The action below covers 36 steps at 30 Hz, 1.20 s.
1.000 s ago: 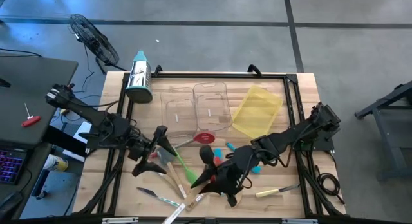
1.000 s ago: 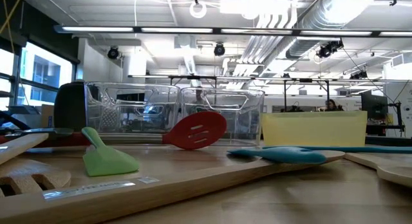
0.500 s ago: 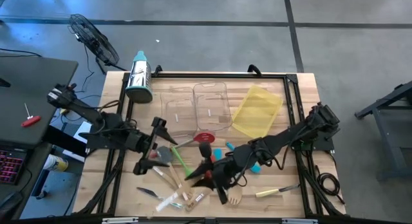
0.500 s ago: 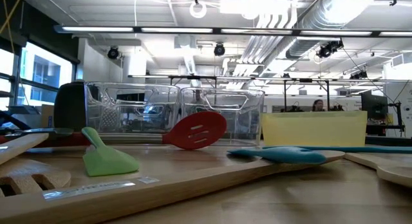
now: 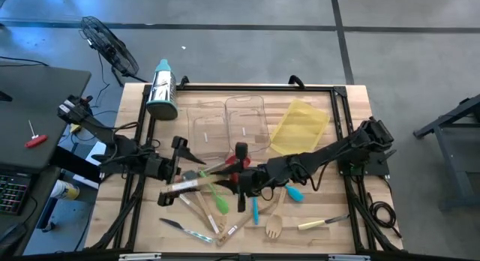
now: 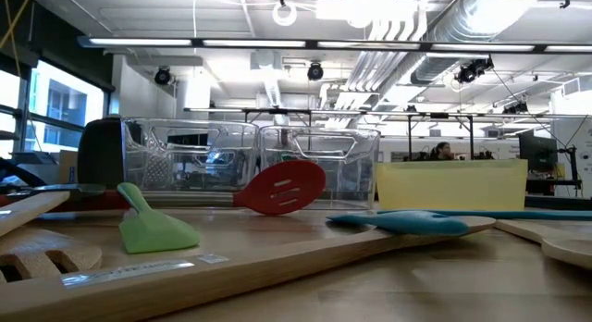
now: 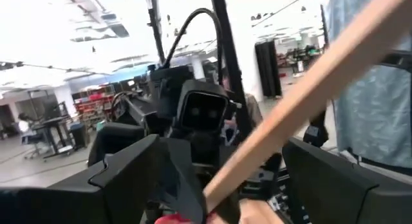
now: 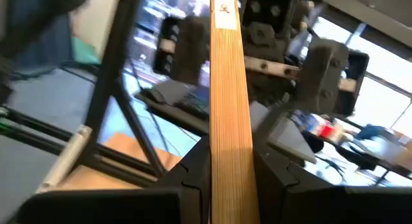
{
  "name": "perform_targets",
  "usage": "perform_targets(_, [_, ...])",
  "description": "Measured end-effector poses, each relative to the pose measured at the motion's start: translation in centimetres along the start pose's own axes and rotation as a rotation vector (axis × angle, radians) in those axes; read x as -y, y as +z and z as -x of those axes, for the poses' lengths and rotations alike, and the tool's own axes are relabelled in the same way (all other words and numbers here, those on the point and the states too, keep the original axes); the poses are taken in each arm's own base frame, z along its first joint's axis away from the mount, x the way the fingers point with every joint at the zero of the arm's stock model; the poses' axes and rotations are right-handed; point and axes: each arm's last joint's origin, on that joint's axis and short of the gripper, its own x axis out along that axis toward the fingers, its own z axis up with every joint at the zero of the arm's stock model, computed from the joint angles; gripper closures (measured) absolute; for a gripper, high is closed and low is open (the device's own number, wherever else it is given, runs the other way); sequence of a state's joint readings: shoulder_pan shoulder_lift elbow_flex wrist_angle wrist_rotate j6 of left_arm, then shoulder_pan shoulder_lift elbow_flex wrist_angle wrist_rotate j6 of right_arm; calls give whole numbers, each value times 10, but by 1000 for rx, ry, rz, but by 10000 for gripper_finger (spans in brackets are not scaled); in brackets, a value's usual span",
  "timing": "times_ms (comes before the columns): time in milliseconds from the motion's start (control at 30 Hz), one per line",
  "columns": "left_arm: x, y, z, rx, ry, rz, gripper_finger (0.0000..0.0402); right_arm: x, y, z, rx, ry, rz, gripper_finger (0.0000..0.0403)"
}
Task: Pick & Place Kitchen Items
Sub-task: Put the orange spatula into the left transparent bin
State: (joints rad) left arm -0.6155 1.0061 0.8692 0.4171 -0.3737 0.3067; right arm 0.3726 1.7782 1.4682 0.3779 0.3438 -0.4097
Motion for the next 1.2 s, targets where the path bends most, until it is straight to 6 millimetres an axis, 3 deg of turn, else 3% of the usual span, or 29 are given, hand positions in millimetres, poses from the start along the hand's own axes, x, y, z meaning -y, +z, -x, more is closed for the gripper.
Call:
perform_targets(233, [-1, 0, 0, -11, 31, -4, 77, 6, -12, -2, -30, -43, 14, 339])
perform_targets(833, [1, -10, -6, -87, 141, -130, 82, 8, -13, -3, -33, -46, 31, 339])
perform_targets(1000, [2, -12, -9, -97, 167, -167, 132, 8, -13, -2, -37, -44, 36, 339])
perform_targets(1200, [2, -12, -10, -99, 182, -230, 230, 8, -14, -3, -47, -42, 39, 339])
